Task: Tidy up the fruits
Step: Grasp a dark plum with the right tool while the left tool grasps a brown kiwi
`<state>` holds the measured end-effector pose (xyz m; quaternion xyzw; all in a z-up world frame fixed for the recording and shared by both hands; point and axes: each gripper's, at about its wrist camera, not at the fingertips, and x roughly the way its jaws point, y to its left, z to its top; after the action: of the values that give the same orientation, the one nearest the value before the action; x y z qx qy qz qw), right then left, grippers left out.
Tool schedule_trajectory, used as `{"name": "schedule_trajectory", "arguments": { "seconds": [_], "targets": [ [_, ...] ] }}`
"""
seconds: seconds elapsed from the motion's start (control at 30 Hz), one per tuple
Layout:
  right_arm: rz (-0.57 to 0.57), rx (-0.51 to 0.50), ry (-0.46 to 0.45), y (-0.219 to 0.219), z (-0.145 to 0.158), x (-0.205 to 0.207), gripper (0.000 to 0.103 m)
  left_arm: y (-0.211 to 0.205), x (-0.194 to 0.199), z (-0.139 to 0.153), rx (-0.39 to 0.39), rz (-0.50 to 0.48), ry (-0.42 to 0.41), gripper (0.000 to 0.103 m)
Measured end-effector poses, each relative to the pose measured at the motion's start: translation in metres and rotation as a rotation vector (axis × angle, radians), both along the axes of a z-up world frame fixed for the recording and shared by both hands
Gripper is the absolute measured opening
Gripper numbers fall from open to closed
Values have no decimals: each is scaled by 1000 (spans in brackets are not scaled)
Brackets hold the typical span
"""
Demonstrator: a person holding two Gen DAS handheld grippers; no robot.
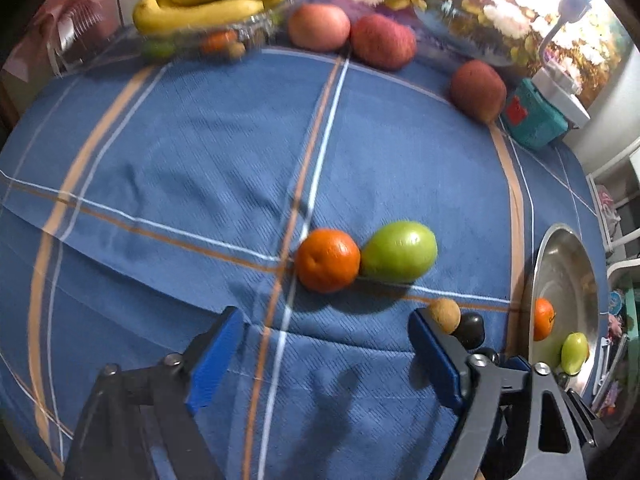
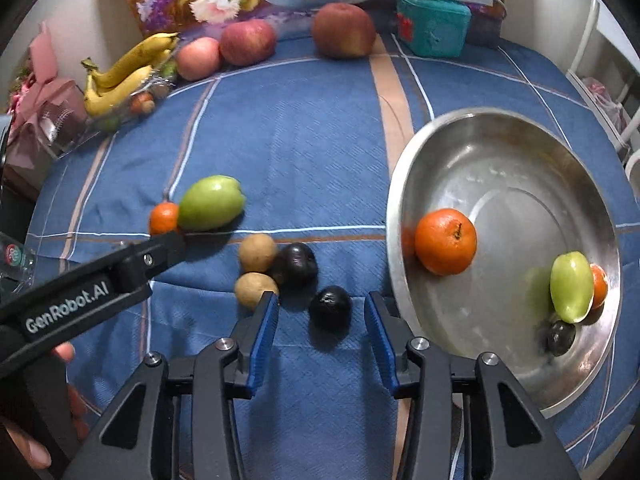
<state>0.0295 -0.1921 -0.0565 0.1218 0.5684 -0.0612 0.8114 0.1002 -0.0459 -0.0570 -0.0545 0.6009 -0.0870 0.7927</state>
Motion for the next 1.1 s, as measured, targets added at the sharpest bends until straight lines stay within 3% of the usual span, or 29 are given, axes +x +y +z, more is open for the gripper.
{"name": "schedule_trajectory", "arguments": {
  "seconds": [0.4,0.53,0.87,1.1],
  "targets": [
    [-34,6,28,0,-9,9,39,-16,-3,-5,-28,-12,23,84],
    [-48,-4,47,-3,-14,10,33,-16,-1,-6,-36,-12,29,84],
    [-62,20,49,-5,-16,10,32,-16,-3,-2,-48,-13,28,84],
    [-53,25,43,-2,-15,11,26,-16,-4,1,-70,-21,33,84]
  ]
}}
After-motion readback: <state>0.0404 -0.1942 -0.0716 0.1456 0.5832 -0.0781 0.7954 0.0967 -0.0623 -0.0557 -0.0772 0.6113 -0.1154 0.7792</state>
